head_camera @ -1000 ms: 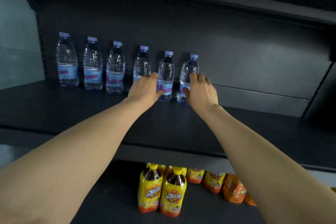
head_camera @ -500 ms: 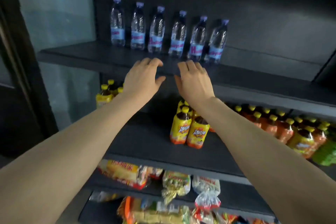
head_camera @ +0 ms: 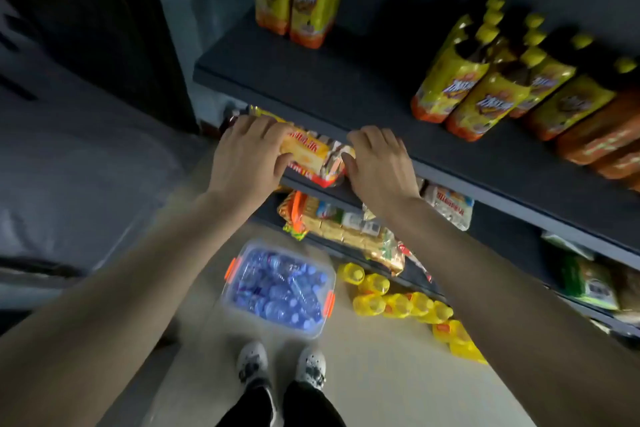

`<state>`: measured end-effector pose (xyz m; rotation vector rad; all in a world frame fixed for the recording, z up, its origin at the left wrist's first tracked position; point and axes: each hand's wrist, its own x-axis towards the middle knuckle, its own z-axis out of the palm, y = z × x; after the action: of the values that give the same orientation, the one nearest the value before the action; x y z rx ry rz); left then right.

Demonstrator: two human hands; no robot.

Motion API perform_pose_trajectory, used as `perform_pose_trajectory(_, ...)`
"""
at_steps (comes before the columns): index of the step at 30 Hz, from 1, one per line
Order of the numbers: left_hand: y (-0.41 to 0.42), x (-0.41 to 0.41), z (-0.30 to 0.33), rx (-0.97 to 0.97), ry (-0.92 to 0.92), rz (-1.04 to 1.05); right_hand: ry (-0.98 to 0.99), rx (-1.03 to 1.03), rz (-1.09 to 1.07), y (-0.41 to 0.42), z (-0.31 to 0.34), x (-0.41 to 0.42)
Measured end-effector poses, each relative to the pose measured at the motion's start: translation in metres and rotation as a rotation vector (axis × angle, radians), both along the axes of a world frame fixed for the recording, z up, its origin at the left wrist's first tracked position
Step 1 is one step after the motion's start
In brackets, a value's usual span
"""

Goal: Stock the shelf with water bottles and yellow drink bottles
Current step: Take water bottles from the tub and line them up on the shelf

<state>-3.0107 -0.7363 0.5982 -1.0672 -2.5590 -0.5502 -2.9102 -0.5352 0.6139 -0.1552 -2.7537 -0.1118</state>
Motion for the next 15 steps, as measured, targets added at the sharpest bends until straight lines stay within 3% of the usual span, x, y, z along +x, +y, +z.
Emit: perform_pose_trajectory(15,-0.057,0.103,-0.369,-0.288,-0.492,0.178,-0.501,-0.192,0.070,-0.043,-0.376,0.057)
